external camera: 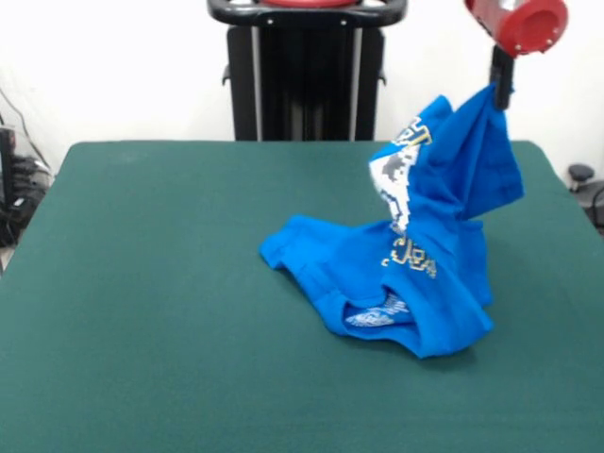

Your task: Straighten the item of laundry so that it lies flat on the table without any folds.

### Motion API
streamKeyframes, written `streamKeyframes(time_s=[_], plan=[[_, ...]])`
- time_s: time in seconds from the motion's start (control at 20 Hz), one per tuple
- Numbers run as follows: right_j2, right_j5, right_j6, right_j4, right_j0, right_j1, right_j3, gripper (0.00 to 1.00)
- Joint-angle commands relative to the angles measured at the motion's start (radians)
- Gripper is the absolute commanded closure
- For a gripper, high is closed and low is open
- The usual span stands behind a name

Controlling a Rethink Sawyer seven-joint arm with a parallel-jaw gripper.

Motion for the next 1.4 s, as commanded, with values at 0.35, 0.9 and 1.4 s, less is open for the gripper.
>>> streamKeyframes(time_s=[0.35,0.9,1.4], plan=[[0.018,0.167,0.488,-0.016,0.089,0.074,-0.041,1.0],[0.073,0.191,0.618,0.084,0.097,0.2,0.04,1.0],[0.254,0.176,0.169,0.133,-0.18,0.135,0.307,1.0]])
